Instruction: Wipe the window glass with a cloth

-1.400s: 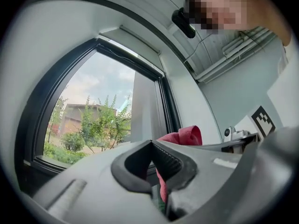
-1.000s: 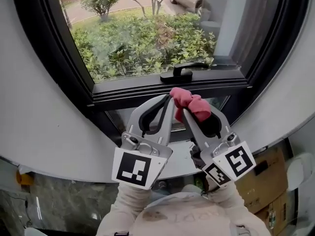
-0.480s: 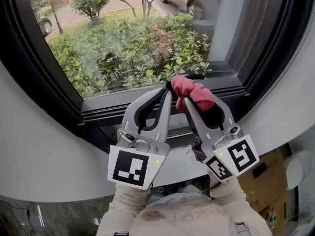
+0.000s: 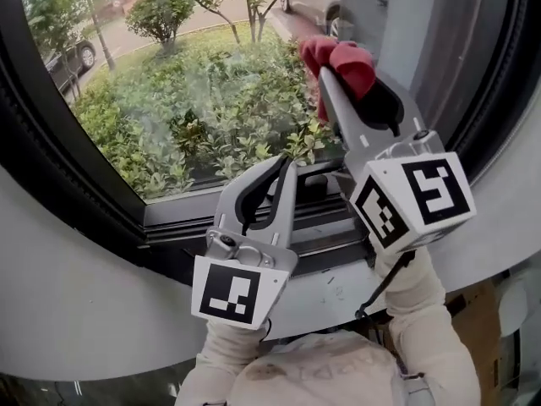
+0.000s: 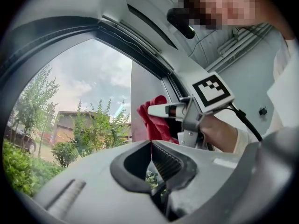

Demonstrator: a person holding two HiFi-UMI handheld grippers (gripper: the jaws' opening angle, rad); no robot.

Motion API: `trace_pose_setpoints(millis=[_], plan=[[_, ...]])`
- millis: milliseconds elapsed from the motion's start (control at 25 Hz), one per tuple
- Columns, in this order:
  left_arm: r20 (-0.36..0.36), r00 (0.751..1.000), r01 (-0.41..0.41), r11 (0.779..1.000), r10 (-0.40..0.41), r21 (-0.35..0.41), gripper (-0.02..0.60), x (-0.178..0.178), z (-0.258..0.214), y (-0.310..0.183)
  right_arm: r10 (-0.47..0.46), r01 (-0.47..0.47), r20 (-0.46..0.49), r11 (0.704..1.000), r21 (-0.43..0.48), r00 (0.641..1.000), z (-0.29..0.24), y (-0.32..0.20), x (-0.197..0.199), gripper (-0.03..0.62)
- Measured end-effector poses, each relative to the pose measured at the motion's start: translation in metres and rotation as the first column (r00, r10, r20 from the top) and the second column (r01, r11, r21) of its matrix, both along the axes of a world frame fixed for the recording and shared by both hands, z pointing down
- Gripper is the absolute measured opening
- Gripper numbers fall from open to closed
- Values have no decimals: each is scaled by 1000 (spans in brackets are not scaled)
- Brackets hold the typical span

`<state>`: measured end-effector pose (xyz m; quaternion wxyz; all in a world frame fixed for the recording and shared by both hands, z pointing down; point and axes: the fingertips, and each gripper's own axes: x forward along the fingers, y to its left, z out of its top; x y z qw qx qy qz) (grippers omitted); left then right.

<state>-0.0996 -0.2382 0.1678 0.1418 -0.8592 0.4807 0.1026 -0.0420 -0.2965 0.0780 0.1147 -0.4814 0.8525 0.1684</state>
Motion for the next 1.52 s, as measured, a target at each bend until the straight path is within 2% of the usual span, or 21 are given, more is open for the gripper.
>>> trace_pose_setpoints(millis=[200,360,600,880,1240,1360,1520], plan=[[-19,1000,-1,1000,1,-1,0,-10,-6,-12,106,-100,-63,991,83,992,-43,-19,-11,130],[-29,1000,-11,1000,11,9,0,-13,-6,-18,143,-135,-71,985,112,987,-30,-20,-10,126],[-31,999,-15,1000,15,13,0,-7,-2,-23,144,-135,-72,984,113,987,-16,-24,-4,126],[-26,999,-25,1000,26,9,0,23,-3,-28,233,-230,-28,970,84,972,-14,-40,73,129],[-8,998,-59,998,59,5,0,82,-2,-39,370,-371,27,928,43,929,-9,-63,183,129],[-5,998,-61,998,61,2,1,95,-1,-42,376,-377,43,925,38,926,-8,-65,199,129],[-2,998,-59,998,59,-5,0,105,0,-45,381,-383,38,922,66,924,-4,-63,197,124]])
